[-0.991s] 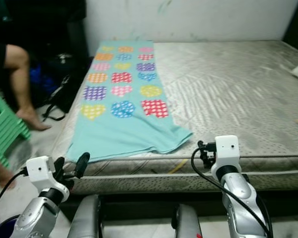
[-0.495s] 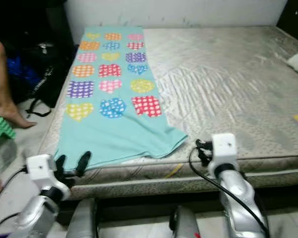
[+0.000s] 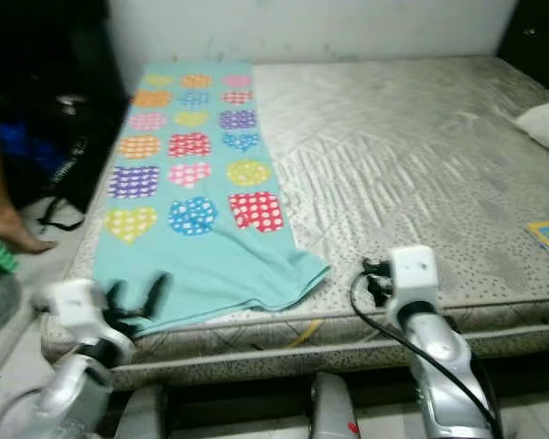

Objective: Clean up the room

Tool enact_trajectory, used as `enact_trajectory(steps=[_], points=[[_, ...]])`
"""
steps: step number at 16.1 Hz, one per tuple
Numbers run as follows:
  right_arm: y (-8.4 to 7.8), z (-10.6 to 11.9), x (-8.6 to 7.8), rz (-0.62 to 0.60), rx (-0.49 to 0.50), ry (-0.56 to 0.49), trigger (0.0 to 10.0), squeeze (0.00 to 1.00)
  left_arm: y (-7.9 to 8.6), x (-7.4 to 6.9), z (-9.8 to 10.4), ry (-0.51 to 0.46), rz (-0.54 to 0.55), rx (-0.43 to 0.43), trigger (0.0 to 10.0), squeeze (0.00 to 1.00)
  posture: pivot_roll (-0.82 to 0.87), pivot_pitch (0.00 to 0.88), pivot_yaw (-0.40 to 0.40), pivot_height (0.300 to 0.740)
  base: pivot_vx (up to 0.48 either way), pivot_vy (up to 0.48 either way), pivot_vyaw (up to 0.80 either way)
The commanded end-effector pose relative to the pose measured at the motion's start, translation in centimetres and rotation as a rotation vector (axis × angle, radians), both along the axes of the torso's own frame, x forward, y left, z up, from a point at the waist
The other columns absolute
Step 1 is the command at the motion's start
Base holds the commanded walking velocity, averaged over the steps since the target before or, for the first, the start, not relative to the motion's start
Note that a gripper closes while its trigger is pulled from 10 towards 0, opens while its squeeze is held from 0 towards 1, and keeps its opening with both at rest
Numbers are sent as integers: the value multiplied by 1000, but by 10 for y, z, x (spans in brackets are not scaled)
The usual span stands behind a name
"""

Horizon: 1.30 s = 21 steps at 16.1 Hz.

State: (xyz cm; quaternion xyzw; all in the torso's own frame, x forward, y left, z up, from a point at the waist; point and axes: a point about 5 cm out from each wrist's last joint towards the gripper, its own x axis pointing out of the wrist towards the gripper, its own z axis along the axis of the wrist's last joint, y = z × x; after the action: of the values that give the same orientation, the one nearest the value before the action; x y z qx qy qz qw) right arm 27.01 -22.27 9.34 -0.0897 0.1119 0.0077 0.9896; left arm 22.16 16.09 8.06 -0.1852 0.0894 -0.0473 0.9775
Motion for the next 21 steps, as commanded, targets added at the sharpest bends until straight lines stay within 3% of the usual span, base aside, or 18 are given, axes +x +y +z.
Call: enact_trajectory(steps=[1, 6, 11, 13, 15, 16, 18, 21], points=[[4, 1, 1, 9, 3, -5, 10000, 0, 9, 0, 0, 10, 28, 26, 10000, 0, -82, 0, -4, 560, 0, 0, 0], [6, 1, 0, 36, -17, -5, 10000, 0, 4, 4, -2, 42, 28, 15, 10000, 0, -86, 0, -6, 560, 0, 0, 314], [10, -5, -5, 86, -21, 56, 10000, 0, 0, 6, -19, 151, 22, 34, 10000, 0, -95, 0, -13, 560, 0, 0, 115], [11, -7, -3, 89, -32, 86, 10000, 0, -1, 9, -25, 179, 32, -6, 10000, 0, -109, 29, -9, 560, 0, 0, 0], [5, -9, -2, 88, -83, 128, 10000, 0, -1, 15, -37, 251, 57, -35, 10000, 0, -132, 51, 0, 560, 0, 0, 0], [-2, -8, -5, 69, -97, 139, 10000, 0, -2, 20, -44, 297, 65, -10, 10000, 0, -151, 67, 7, 560, 0, 0, 0], [-11, -6, -8, 44, -113, 147, 10000, 0, 4, 24, -51, 335, 107, 2, 10000, 0, -172, 82, 17, 560, 0, 0, 0], [-23, -4, -16, 14, -135, 164, 10000, 0, 33, 32, -59, 390, 277, 51, 10000, 0, -190, 91, 25, 560, 0, 0, 0]])
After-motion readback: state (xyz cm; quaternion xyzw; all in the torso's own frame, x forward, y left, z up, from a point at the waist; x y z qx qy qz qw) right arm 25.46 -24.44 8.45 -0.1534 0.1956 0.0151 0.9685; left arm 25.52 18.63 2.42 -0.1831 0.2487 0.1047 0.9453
